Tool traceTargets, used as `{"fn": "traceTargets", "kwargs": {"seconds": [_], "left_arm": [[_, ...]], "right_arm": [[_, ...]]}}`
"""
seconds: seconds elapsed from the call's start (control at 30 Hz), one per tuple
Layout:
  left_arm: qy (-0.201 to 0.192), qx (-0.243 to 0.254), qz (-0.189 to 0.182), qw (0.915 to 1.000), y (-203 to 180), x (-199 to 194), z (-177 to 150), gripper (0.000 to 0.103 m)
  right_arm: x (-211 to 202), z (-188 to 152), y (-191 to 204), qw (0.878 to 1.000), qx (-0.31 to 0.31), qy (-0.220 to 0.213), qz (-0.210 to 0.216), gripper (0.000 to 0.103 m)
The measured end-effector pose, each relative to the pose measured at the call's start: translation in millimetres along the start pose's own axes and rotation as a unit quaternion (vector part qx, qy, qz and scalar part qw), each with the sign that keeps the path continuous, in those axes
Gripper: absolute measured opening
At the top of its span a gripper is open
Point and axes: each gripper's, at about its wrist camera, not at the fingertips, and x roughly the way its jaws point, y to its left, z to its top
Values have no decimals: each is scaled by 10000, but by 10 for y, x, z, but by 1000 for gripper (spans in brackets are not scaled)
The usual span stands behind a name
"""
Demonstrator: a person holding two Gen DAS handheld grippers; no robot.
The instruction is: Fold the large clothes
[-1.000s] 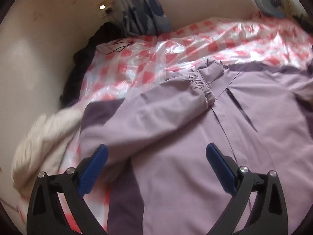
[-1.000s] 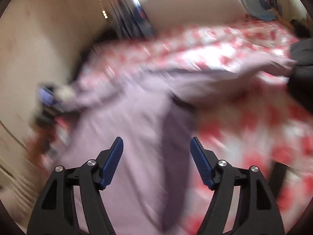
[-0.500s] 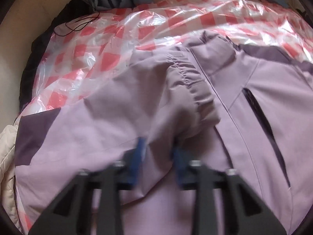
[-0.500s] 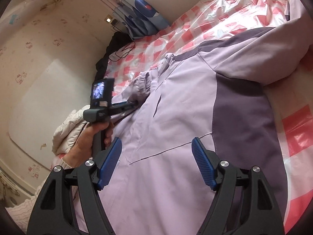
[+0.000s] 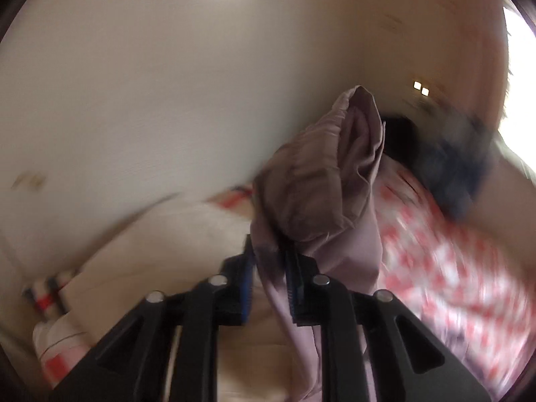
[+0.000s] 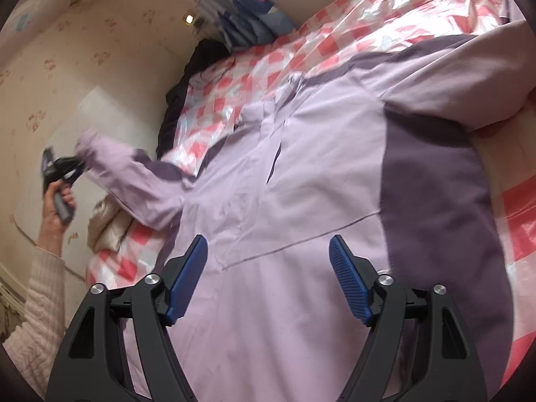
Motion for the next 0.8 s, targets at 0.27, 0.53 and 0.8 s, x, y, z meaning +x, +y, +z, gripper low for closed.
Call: {"fn": "traceTargets", "kwargs": {"seconds": [0.27,0.53,0.8], "left_arm": [[-366,-536,135,9978,1265,-646,-98,46],[-40,1634,-1497,9751,187,-1215,-1736,78],[1012,2226,-2543,9357,-841,-1139,-2836,78]], "right_arm": [[-634,142,-94,9965,312,-734,251,76],[-2393,629,-1701,9354,2350,-2512,-813,92],[-2200,1353,-3052,8867,3752,-2701,-9,91]]}}
